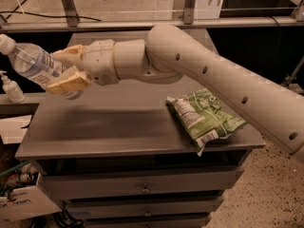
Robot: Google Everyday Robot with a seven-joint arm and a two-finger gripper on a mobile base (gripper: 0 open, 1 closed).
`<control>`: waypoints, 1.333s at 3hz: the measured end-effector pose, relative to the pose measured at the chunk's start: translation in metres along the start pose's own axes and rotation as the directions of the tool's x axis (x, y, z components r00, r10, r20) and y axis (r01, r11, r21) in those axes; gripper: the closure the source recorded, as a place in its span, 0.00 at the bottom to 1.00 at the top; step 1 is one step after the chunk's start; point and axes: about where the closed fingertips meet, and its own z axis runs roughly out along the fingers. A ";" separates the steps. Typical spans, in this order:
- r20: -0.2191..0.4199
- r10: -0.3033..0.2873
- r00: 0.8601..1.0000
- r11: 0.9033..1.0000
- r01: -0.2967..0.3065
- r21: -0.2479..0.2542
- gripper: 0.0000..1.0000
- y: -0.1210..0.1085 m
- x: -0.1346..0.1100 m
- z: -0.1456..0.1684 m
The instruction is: Place blue plastic bottle upright
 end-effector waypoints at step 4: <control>0.035 0.105 0.994 0.984 -0.109 0.140 1.00 -0.010 0.057 -0.013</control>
Offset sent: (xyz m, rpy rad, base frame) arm 0.0328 -0.0258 -0.0302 0.1345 0.0762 -0.1400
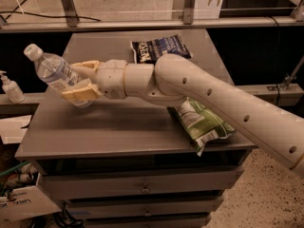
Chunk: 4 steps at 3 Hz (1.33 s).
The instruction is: Place blue plastic bottle upright
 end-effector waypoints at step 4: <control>0.017 0.044 0.999 0.999 -0.045 0.007 1.00 0.006 0.019 0.012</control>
Offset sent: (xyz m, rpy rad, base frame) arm 0.0016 0.0178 -0.0402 0.0747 0.0804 -0.0124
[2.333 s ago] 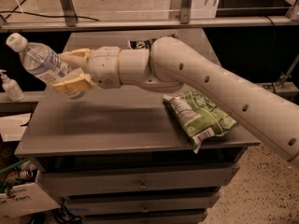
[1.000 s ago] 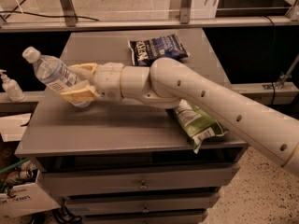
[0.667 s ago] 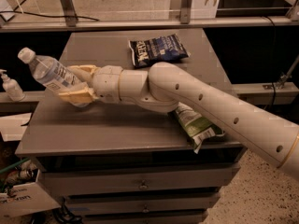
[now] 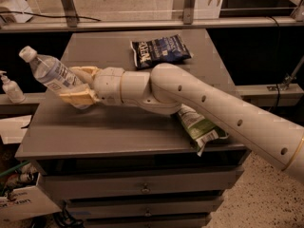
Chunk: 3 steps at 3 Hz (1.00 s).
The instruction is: Place blue plastic bottle upright
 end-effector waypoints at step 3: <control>0.240 -0.127 0.963 0.991 0.131 -0.001 1.00 -0.006 -0.096 0.030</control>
Offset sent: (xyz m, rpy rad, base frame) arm -0.0060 0.0321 0.1081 0.2721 -0.1816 0.0711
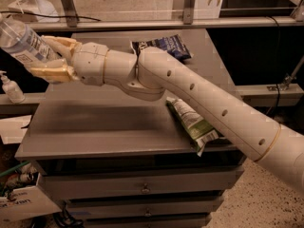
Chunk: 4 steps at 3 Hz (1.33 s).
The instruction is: Place blue plastic bottle upright
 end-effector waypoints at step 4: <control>-0.033 0.105 0.994 0.994 -0.105 0.006 1.00 0.033 0.042 0.004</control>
Offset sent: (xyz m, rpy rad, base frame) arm -0.0120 0.0215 -0.0326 -0.0122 0.0747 0.0165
